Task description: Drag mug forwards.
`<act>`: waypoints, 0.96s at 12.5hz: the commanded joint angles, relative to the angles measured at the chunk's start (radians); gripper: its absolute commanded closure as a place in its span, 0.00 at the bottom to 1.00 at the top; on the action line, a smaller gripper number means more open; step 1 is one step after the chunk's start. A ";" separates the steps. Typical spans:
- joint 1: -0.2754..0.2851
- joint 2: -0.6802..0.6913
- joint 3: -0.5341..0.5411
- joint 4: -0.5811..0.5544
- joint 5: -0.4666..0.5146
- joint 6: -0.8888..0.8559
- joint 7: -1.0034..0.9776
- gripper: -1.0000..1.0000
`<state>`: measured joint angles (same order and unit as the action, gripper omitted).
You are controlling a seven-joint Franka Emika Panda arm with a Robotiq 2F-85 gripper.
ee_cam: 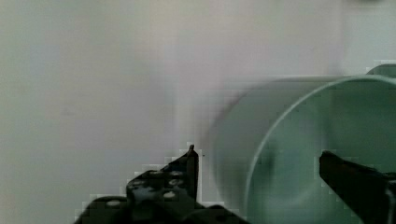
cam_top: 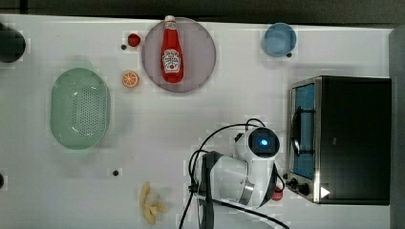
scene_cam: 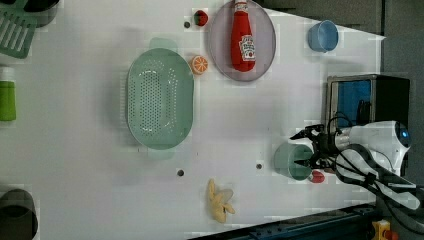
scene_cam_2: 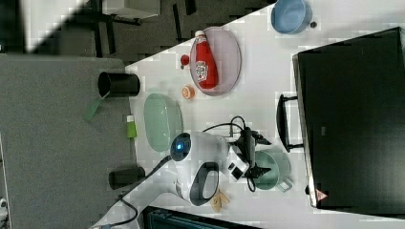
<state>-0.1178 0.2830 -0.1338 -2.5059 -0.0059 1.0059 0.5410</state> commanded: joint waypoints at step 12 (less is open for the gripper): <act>0.025 0.057 0.025 0.184 0.039 -0.001 0.036 0.82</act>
<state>-0.0901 0.3386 -0.1179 -2.3691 0.0384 1.0195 0.5571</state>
